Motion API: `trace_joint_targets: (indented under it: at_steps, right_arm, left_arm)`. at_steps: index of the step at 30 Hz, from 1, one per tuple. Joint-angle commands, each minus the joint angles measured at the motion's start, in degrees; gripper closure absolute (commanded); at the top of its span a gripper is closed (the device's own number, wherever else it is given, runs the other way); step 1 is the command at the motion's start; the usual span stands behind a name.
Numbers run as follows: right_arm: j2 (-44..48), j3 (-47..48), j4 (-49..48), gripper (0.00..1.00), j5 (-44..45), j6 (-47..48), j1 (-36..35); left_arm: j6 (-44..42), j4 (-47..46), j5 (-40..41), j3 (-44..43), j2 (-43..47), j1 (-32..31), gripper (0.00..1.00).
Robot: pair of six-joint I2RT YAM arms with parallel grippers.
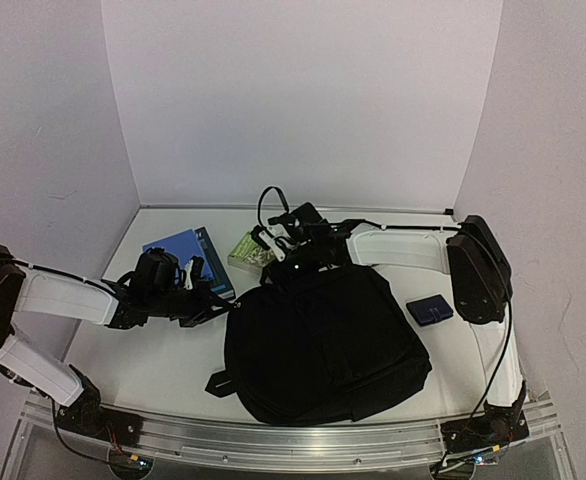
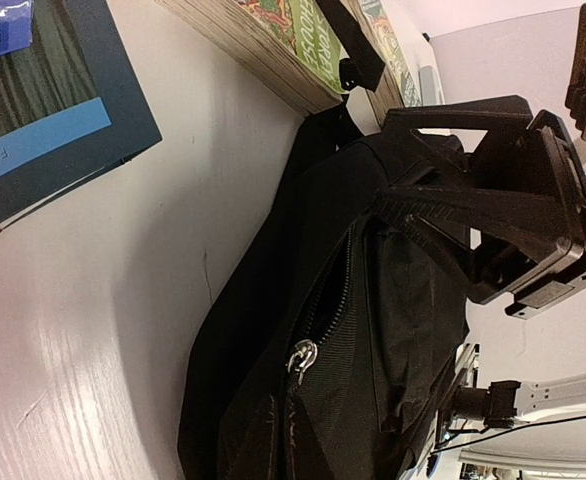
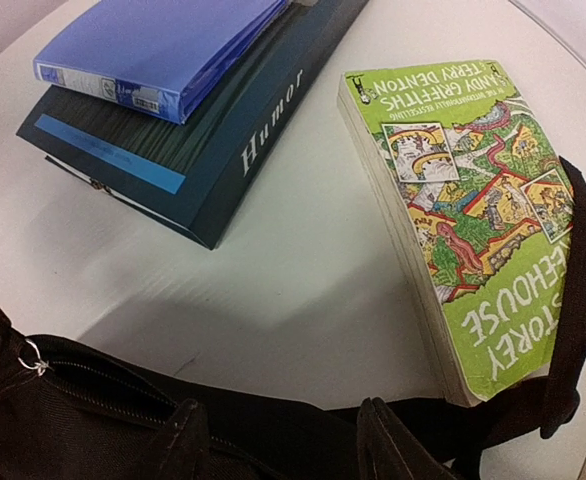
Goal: Pack the student bag
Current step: Unzip the student bag at the center of the board.
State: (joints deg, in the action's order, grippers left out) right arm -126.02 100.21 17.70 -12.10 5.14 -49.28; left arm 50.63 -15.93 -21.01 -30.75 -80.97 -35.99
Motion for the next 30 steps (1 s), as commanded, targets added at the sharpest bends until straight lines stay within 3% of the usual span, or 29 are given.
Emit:
trace_joint_targets:
  at_steps: [1,9,15,18,25,30]
  right_arm:
    - [-0.6,2.2,0.5,0.46,-4.1,0.5,-0.4]
    - [-1.1,1.9,0.5,0.36,-7.1,0.7,-0.3]
    - [-2.9,2.4,0.4,0.4,-2.4,0.8,-0.3]
    - [-2.6,1.6,-1.0,0.52,1.3,1.0,-0.4]
    - [1.6,-4.0,-9.5,0.98,7.6,-1.8,-0.3]
    - [2.9,-5.5,-11.3,1.0,17.6,-8.8,-0.3]
  left_arm:
    - [-0.1,-0.4,-0.6,-1.7,0.0,0.2,1.0]
    - [-0.1,-0.4,-0.6,-1.4,0.3,0.2,1.0]
    - [-0.3,-0.1,-0.7,-1.7,0.2,0.2,1.0]
    - [-0.5,0.3,-0.6,-2.0,0.2,0.2,1.0]
    - [-0.8,1.5,0.5,-1.9,1.4,0.2,1.0]
    - [-1.1,2.7,1.9,-1.3,3.6,0.1,1.0]
